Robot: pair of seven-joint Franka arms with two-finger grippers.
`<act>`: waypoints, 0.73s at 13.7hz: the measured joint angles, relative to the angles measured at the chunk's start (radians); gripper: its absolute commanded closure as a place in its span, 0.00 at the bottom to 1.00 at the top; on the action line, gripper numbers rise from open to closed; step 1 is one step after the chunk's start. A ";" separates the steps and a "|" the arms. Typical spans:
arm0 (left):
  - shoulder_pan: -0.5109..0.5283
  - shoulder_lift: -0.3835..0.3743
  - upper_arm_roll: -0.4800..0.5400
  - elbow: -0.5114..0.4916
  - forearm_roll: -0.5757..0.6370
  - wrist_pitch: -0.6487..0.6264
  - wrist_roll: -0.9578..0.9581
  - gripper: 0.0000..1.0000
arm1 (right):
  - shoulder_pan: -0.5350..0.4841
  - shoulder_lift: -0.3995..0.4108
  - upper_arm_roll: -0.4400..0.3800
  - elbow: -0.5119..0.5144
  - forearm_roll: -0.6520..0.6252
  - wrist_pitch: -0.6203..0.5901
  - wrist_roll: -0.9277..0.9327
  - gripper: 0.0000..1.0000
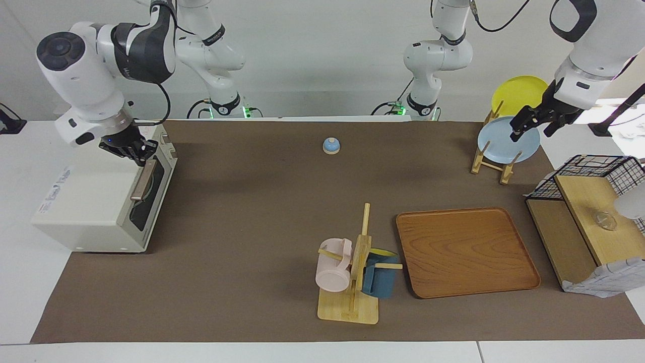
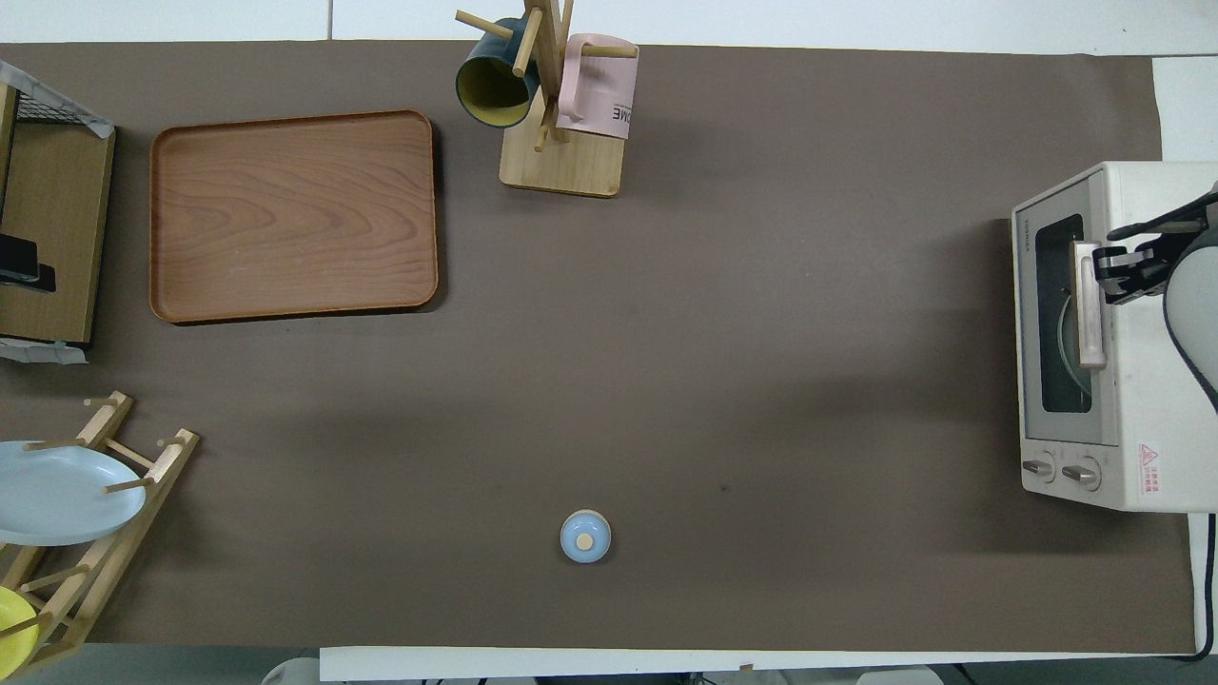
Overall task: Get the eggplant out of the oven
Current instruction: 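Reach the right gripper into the open oven toward the green plate, then grasp the green plate with the right gripper and pull it out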
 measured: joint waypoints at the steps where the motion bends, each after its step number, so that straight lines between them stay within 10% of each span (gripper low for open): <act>1: 0.000 0.000 0.000 0.000 0.000 0.000 0.000 0.00 | -0.005 0.001 -0.002 -0.024 -0.001 0.029 0.001 1.00; 10: 0.000 0.000 0.000 0.000 0.000 0.000 0.000 0.00 | -0.036 0.001 -0.001 -0.128 -0.002 0.157 0.002 1.00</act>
